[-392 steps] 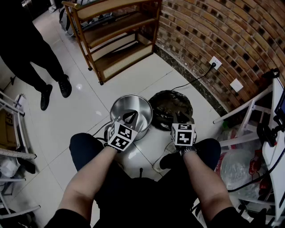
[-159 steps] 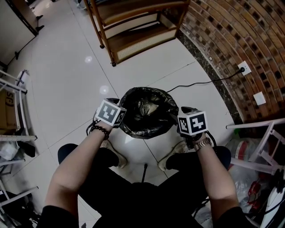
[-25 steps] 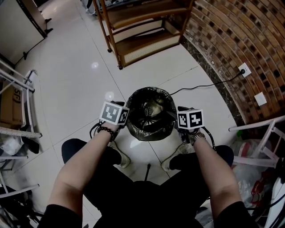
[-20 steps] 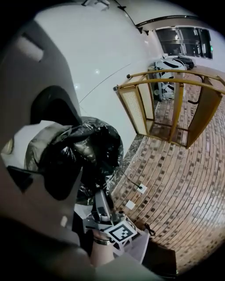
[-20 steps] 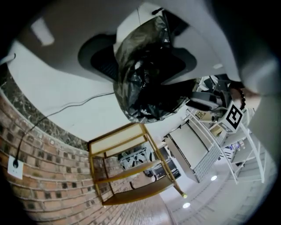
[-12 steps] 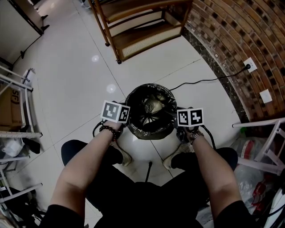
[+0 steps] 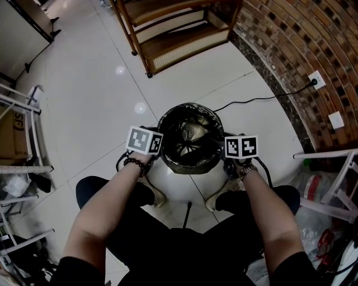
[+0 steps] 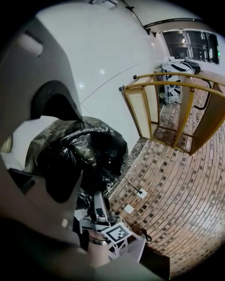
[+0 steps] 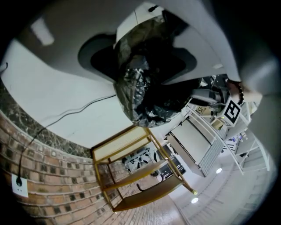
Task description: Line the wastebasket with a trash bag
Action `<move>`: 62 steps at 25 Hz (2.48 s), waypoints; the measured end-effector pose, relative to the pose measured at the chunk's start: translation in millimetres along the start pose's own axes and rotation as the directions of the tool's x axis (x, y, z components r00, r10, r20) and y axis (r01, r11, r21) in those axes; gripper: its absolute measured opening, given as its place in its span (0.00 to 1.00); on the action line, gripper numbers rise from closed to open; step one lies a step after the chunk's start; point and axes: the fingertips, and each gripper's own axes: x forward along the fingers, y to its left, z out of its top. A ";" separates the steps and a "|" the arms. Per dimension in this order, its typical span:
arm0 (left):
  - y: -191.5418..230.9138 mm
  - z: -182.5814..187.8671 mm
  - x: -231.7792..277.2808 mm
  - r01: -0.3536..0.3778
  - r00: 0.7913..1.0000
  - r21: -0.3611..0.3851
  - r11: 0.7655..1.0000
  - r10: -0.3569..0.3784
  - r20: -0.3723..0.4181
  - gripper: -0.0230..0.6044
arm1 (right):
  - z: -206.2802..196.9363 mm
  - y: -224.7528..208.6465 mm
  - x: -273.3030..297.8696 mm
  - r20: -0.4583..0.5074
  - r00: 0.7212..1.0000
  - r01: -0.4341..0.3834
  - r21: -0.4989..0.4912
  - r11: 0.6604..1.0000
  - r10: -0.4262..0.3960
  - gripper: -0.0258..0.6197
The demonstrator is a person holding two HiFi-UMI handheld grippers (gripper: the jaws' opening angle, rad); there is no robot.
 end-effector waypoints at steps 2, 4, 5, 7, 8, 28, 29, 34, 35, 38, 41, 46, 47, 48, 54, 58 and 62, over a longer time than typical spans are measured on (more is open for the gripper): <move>1.5 7.1 -9.8 -0.020 1.000 0.010 1.000 0.020 0.021 0.57 | 6.1 -0.3 -8.0 0.015 1.000 0.008 -0.017 1.000 -0.007 0.51; 2.7 17.9 -22.9 -0.038 0.998 0.015 0.999 0.037 0.060 0.59 | 14.3 -2.8 -19.5 0.036 0.999 0.022 -0.031 0.999 -0.021 0.54; 3.3 24.0 -30.5 -0.046 0.995 0.014 0.999 0.045 0.084 0.59 | 19.0 -4.7 -26.6 0.049 0.998 0.033 -0.036 0.999 -0.031 0.54; 4.6 36.1 -47.2 -0.064 0.989 0.017 0.998 0.061 0.137 0.59 | 29.7 -9.3 -43.0 0.087 0.994 0.068 -0.050 0.996 -0.064 0.54; 4.5 42.2 -55.4 -0.075 0.984 0.027 0.997 0.069 0.163 0.59 | 36.0 -11.0 -52.2 0.112 0.990 0.091 -0.063 0.994 -0.084 0.54; -112.8 55.4 -76.2 -0.016 0.954 0.472 0.882 -0.128 0.272 0.11 | 52.8 122.5 -67.6 0.294 0.956 0.152 -0.452 0.879 -0.014 0.04; -113.8 53.9 -74.6 -0.015 0.956 0.475 0.880 -0.128 0.266 0.08 | 50.2 126.7 -64.0 0.283 0.959 0.146 -0.467 0.872 -0.009 0.04; -122.7 50.7 -67.1 0.007 0.957 0.498 0.867 -0.150 0.248 0.04 | 41.5 137.8 -52.6 0.248 0.969 0.113 -0.500 0.858 0.017 0.04; -124.1 50.2 -65.7 0.011 0.958 0.504 0.864 -0.154 0.244 0.04 | 40.6 138.5 -51.2 0.244 0.970 0.110 -0.502 0.858 0.019 0.04; -126.4 49.1 -61.9 0.012 0.959 0.519 0.855 -0.156 0.235 0.04 | 38.8 137.5 -47.9 0.236 0.971 0.100 -0.492 0.865 0.022 0.04; -126.9 50.4 -58.9 0.010 0.960 0.521 0.853 -0.154 0.234 0.04 | 38.0 131.6 -45.8 0.232 0.973 0.099 -0.471 0.877 0.015 0.04; -127.2 47.9 -52.8 0.007 0.965 0.537 0.843 -0.147 0.218 0.04 | 35.4 125.8 -42.9 0.221 0.975 0.094 -0.454 0.886 0.010 0.04; -126.9 46.8 -51.1 0.004 0.966 0.542 0.840 -0.143 0.214 0.04 | 34.7 125.1 -42.5 0.219 0.976 0.093 -0.452 0.887 0.009 0.04; -126.0 45.5 -49.2 0.001 0.968 0.545 0.838 -0.138 0.210 0.04 | 34.1 124.7 -42.0 0.217 0.976 0.092 -0.450 0.888 0.009 0.04; -123.3 42.8 -45.6 -0.005 0.973 0.551 0.835 -0.124 0.196 0.04 | 31.8 122.7 -40.7 0.211 0.978 0.090 -0.446 0.890 0.007 0.04; -122.5 41.5 -44.6 -0.003 0.974 0.550 0.835 -0.122 0.190 0.04 | 31.8 121.3 -40.7 0.210 0.978 0.092 -0.443 0.892 0.004 0.04; -123.5 40.6 -44.5 -0.003 0.975 0.551 0.835 -0.121 0.188 0.04 | 31.5 120.3 -41.9 0.212 0.977 0.094 -0.441 0.892 0.002 0.04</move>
